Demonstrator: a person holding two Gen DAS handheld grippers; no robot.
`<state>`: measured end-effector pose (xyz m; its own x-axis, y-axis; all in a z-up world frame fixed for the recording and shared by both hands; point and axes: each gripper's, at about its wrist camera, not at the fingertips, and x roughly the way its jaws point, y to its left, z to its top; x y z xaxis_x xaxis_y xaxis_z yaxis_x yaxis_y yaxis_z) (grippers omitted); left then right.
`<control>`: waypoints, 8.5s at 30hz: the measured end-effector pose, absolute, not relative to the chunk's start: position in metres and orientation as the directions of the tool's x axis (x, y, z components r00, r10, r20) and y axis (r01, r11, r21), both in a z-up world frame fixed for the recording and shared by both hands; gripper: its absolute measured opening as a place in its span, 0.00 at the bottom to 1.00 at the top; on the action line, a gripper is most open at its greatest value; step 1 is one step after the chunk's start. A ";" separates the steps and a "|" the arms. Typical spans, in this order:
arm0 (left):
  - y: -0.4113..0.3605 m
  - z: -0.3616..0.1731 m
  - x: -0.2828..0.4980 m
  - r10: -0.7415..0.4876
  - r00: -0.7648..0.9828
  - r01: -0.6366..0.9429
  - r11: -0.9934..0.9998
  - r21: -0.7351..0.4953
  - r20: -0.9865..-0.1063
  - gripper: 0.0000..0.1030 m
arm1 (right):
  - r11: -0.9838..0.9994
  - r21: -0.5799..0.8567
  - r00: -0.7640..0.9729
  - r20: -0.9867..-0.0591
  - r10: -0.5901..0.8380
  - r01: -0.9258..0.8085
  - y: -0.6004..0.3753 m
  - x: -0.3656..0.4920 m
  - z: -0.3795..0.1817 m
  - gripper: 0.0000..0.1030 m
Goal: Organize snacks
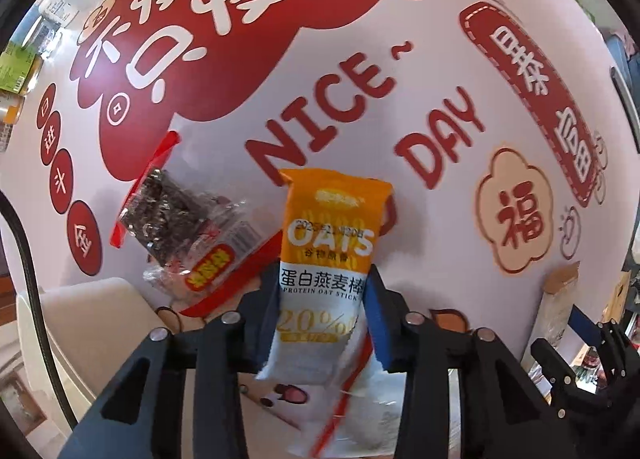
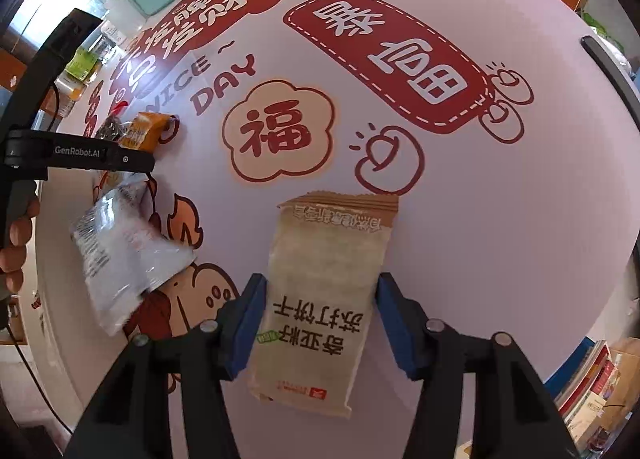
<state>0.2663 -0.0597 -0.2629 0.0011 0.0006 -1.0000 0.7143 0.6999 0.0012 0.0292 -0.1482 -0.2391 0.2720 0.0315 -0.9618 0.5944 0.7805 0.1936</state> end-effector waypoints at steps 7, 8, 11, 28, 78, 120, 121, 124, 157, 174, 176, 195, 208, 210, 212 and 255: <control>-0.074 -0.222 0.243 -0.096 0.111 0.693 0.721 0.008 -0.989 0.35 | 0.769 0.218 0.317 -0.948 0.022 0.600 -0.166 0.018 -0.228 0.54; -0.073 -0.215 0.240 -0.107 0.135 0.685 0.728 0.014 -0.985 0.35 | 0.769 0.222 0.328 -0.944 0.017 0.600 -0.168 0.017 -0.224 0.54; -0.072 -0.193 0.236 -0.155 0.169 0.654 0.756 -0.007 -0.973 0.35 | 0.773 0.228 0.355 -0.935 0.004 0.592 -0.177 0.016 -0.212 0.54; 0.021 -0.052 0.162 -0.408 0.288 0.562 0.804 -0.192 -0.866 0.35 | 0.887 0.275 0.583 -0.812 0.008 0.370 -0.175 0.025 -0.102 0.53; 0.253 -0.093 0.100 -0.157 0.433 0.118 0.986 -0.117 -0.888 0.85 | 0.930 0.264 0.351 -0.872 0.343 -0.255 0.080 0.086 -0.092 0.63; 0.013 -0.130 0.228 -0.041 0.370 0.266 0.962 0.064 -0.928 0.85 | 0.962 0.051 0.314 -0.939 0.138 -0.268 -0.136 0.178 -0.232 0.53; 0.003 -0.137 0.237 -0.014 0.377 0.242 0.967 0.084 -0.926 0.85 | 0.969 0.054 0.321 -0.938 0.132 -0.243 -0.145 0.181 -0.231 0.52; -0.017 -0.153 0.257 0.065 0.410 0.163 0.976 0.143 -0.910 0.85 | 0.983 0.080 0.337 -0.932 0.133 -0.168 -0.175 0.191 -0.231 0.52; -0.009 -0.254 0.324 0.152 0.437 -0.332 0.943 -0.002 -0.887 0.58 | 0.983 0.164 0.388 -0.904 0.182 -0.080 -0.250 0.199 -0.229 0.52; -0.046 -0.210 0.238 -0.135 0.372 -0.036 0.987 -0.159 -0.918 0.39 | 0.984 0.162 0.453 -0.873 0.179 -0.076 -0.231 0.163 -0.192 0.52; -0.047 -0.196 0.219 -0.182 0.368 0.029 0.983 -0.184 -0.912 0.38 | 0.983 0.167 0.463 -0.867 0.183 -0.077 -0.225 0.156 -0.185 0.52; 0.160 -0.028 0.116 -0.295 0.581 0.172 0.956 -0.240 -0.758 0.39 | 0.927 0.230 0.530 -0.768 0.359 -0.295 -0.057 0.118 -0.093 0.52; 0.232 -0.007 0.164 -0.140 0.661 0.136 0.989 -0.066 -0.737 0.39 | 0.917 0.145 0.593 -0.723 0.355 -0.372 0.054 0.161 -0.048 0.53; 0.236 -0.013 0.176 -0.113 0.657 0.112 0.992 -0.051 -0.746 0.42 | 0.920 0.115 0.597 -0.729 0.334 -0.374 0.067 0.172 -0.051 0.53; 0.241 -0.021 0.189 -0.092 0.648 0.089 0.995 -0.044 -0.756 0.63 | 0.927 0.079 0.594 -0.746 0.299 -0.367 0.076 0.183 -0.056 0.54; 0.169 -0.049 0.079 -0.098 0.603 0.178 0.984 0.014 -0.792 0.92 | 0.983 0.184 0.579 -0.798 0.167 -0.031 -0.021 0.062 -0.075 0.62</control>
